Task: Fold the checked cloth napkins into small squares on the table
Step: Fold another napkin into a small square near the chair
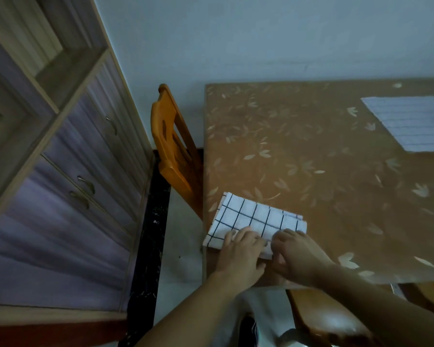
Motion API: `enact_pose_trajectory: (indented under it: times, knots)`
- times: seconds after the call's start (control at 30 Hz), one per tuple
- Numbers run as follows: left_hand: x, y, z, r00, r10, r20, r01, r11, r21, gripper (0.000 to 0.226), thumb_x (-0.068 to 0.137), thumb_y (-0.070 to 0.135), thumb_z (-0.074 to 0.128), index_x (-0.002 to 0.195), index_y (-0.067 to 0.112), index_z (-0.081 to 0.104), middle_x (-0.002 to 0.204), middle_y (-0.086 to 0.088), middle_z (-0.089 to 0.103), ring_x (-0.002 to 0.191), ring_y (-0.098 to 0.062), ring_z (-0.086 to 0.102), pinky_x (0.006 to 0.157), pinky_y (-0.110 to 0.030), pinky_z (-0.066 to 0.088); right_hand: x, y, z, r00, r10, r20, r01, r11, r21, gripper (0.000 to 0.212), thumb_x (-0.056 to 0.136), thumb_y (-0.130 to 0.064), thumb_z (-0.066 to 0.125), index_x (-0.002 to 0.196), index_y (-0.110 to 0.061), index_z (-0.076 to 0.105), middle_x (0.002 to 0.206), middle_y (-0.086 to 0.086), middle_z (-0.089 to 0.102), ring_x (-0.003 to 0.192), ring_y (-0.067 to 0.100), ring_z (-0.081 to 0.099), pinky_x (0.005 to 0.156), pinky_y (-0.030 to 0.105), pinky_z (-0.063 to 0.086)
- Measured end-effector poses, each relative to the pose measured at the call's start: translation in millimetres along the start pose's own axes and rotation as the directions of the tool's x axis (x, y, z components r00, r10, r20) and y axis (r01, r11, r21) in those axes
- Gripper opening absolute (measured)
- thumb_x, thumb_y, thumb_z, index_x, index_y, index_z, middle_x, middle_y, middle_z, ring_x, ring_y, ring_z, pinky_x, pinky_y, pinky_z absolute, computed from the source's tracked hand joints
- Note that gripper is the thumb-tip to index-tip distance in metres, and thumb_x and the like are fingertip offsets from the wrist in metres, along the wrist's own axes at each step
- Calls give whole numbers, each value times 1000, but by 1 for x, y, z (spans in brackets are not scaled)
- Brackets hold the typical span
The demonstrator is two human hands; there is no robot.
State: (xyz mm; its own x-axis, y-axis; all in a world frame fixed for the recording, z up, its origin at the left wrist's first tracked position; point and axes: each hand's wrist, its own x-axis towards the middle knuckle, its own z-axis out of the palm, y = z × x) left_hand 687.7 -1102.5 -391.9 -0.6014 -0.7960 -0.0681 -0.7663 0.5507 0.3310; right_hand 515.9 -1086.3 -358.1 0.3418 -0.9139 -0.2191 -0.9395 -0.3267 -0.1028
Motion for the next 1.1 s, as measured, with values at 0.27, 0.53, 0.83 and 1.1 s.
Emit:
enact_pose_trajectory:
  times: [0.27,0.53,0.83,1.1]
  knots:
    - [-9,22,-31,996,1,-86,-31,939,-343,11,87,26,57,81,18,60,82,-5,65,84,-26,59,70,-36,46,-88,-8,-27,932,351,-94,-241,792,561,59,71,-74,58,121,-45,48,113,-32,53,101,-8,53,83,19,47]
    - [-8,61,-86,992,-127,14,97,671,-735,30,85,35,68,58,29,56,48,16,48,45,-1,43,51,-23,37,-146,39,-30,785,620,3,-315,395,863,117,48,-77,75,145,-37,24,138,-14,38,130,11,36,106,43,38]
    - [23,116,-121,934,-321,160,253,274,-928,33,92,27,64,107,-2,68,108,-18,71,102,-30,68,97,-49,50,-136,106,-48,970,194,148,-91,-275,957,34,86,-26,64,116,-11,67,126,14,64,112,31,63,90,40,53]
    - [54,162,-61,796,-450,405,515,153,-843,30,92,40,61,109,17,70,107,-2,74,110,-27,63,107,-54,38,-155,166,-37,879,431,203,-55,-330,942,23,89,-16,63,109,-4,67,102,18,73,91,36,71,71,44,58]
